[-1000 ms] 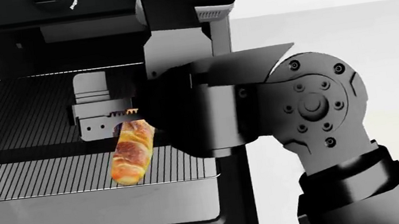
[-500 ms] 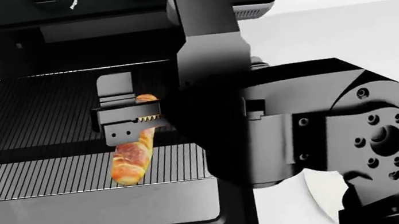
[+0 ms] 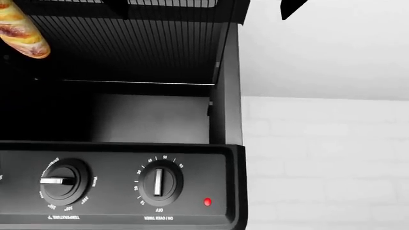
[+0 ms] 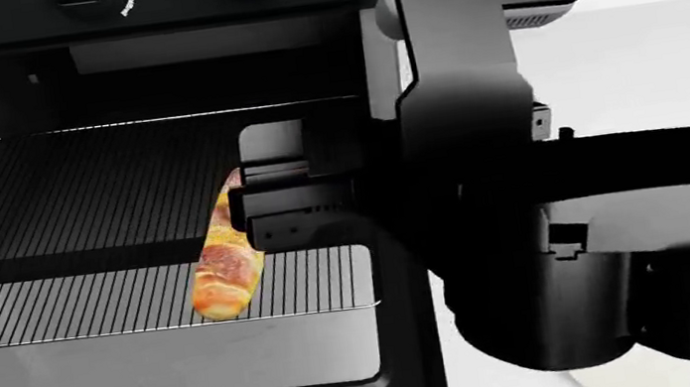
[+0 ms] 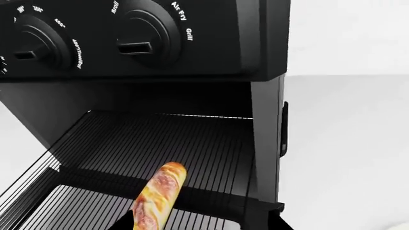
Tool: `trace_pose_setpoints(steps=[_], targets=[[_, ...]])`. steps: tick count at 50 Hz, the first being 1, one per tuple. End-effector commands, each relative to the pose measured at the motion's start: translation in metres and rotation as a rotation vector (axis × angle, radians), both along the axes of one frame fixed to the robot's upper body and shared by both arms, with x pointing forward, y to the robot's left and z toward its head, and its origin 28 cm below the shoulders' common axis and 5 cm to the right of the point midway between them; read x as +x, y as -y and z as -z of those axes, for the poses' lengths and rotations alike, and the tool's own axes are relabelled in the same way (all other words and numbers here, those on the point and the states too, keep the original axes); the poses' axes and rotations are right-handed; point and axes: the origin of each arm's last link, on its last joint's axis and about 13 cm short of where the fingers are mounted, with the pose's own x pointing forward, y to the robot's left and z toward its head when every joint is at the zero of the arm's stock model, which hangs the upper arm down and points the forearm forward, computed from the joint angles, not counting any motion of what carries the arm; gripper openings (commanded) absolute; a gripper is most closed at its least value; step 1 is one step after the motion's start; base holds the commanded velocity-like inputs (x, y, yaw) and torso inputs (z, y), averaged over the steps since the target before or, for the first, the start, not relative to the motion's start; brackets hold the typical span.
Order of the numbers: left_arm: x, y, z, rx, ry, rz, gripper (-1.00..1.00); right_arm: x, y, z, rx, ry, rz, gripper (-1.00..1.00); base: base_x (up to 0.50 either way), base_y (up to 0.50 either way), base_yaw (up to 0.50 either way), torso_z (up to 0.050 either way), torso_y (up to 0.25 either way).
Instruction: Place the baguette on the rack of the toaster oven.
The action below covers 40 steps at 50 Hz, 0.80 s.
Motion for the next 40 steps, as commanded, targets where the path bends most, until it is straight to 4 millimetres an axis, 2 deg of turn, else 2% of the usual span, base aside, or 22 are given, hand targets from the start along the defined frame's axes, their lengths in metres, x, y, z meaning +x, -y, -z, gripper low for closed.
trace_pose_setpoints(steps=[1, 12, 20, 40], targets=[[-0.001, 0.0, 0.0, 0.001, 0.0, 0.001, 1.0, -0.006, 0.013, 0.003, -0.002, 0.064, 0.013, 1.0, 0.0, 0.0, 0.0, 0.0, 0.0], [0.001, 0.001, 0.001, 0.0, 0.0, 0.002, 1.0, -0.008, 0.024, 0.005, -0.053, 0.124, 0.077, 1.0, 0.0, 0.0, 0.0, 0.0, 0.0], [0.003, 0.003, 0.001, 0.0, 0.0, 0.004, 1.0, -0.012, 0.032, 0.018, -0.039, 0.14, 0.133, 1.0, 0.0, 0.0, 0.0, 0.0, 0.0], [0.001, 0.001, -0.004, 0.009, 0.006, 0.008, 1.0, -0.021, 0.059, 0.015, -0.04, 0.191, 0.211, 1.0, 0.0, 0.0, 0.0, 0.0, 0.0]])
